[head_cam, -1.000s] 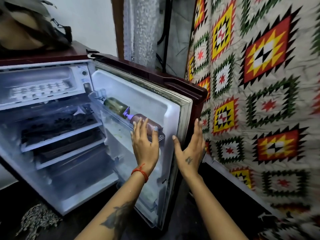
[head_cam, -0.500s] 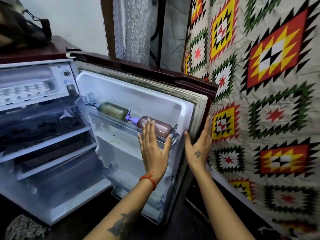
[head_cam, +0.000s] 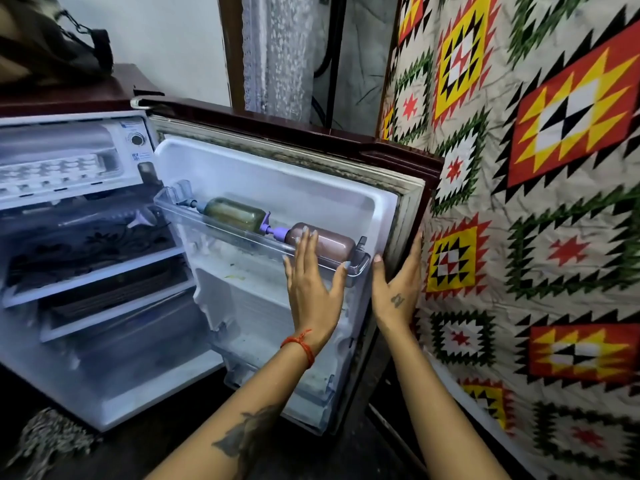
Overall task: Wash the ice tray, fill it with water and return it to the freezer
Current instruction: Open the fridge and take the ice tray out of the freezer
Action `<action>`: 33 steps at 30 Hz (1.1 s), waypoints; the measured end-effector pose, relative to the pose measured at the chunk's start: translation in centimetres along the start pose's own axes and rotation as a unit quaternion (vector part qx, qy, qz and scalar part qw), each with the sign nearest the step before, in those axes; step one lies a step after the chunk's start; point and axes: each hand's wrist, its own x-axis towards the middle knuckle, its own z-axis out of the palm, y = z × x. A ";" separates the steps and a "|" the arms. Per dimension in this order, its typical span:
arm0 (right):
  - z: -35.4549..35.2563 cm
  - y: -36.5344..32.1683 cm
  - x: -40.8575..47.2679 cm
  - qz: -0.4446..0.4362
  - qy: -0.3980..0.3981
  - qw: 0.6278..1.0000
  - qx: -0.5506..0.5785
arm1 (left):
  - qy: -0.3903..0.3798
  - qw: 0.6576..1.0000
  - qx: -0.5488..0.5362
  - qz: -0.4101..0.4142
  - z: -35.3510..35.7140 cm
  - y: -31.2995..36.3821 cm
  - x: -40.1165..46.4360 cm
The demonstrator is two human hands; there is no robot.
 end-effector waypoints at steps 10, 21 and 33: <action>3.6 -0.1 -8.2 0.100 -0.026 0.993 0.064 | 0.089 0.986 -0.042 -0.138 -2.9 -3.9 -0.8; 10.5 -3.7 -10.6 0.065 -0.278 0.958 0.039 | 0.104 0.956 -0.030 -0.274 -9.6 -10.1 -0.1; 24.9 -11.8 -14.6 0.047 -0.371 0.925 0.063 | 0.162 0.936 0.008 -0.313 -23.2 -20.0 4.7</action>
